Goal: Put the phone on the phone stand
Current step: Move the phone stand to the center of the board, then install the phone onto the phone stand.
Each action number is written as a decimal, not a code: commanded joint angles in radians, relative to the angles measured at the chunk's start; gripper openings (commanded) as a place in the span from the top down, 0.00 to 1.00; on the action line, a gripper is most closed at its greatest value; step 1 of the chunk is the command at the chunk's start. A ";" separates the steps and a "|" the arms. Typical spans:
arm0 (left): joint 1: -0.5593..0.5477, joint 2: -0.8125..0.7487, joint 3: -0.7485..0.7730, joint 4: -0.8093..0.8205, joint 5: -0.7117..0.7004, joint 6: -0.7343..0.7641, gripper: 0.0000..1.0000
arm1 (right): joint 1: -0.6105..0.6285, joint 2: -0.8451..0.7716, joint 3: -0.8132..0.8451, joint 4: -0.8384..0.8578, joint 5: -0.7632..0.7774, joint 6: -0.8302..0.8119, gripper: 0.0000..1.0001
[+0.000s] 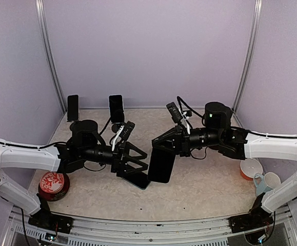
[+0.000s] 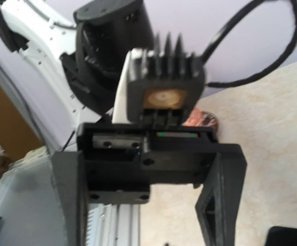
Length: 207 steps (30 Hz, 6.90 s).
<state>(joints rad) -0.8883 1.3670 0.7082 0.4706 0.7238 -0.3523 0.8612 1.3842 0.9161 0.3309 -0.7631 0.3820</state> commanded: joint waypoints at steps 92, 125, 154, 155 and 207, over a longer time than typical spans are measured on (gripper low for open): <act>0.178 0.882 1.012 0.006 0.028 -0.241 0.50 | -0.128 -0.526 -0.328 -0.250 0.641 0.069 1.00; 0.189 0.790 0.946 0.045 0.094 -0.245 1.00 | -0.131 -0.523 -0.321 -0.240 0.611 0.051 1.00; 0.080 0.481 0.561 0.241 0.316 -0.240 1.00 | -0.131 -0.377 -0.127 -0.035 -0.016 -0.009 1.00; 0.075 0.477 0.557 0.241 0.318 -0.238 1.00 | -0.131 -0.367 -0.115 -0.026 -0.031 -0.003 1.00; -0.004 0.388 0.497 0.262 0.459 -0.199 1.00 | -0.131 -0.151 -0.100 0.242 -0.267 0.127 1.00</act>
<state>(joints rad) -0.8837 1.8072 1.1824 0.6437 1.1481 -0.5743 0.7364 1.2289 0.8249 0.5060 -1.0130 0.4953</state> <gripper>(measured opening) 0.218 0.089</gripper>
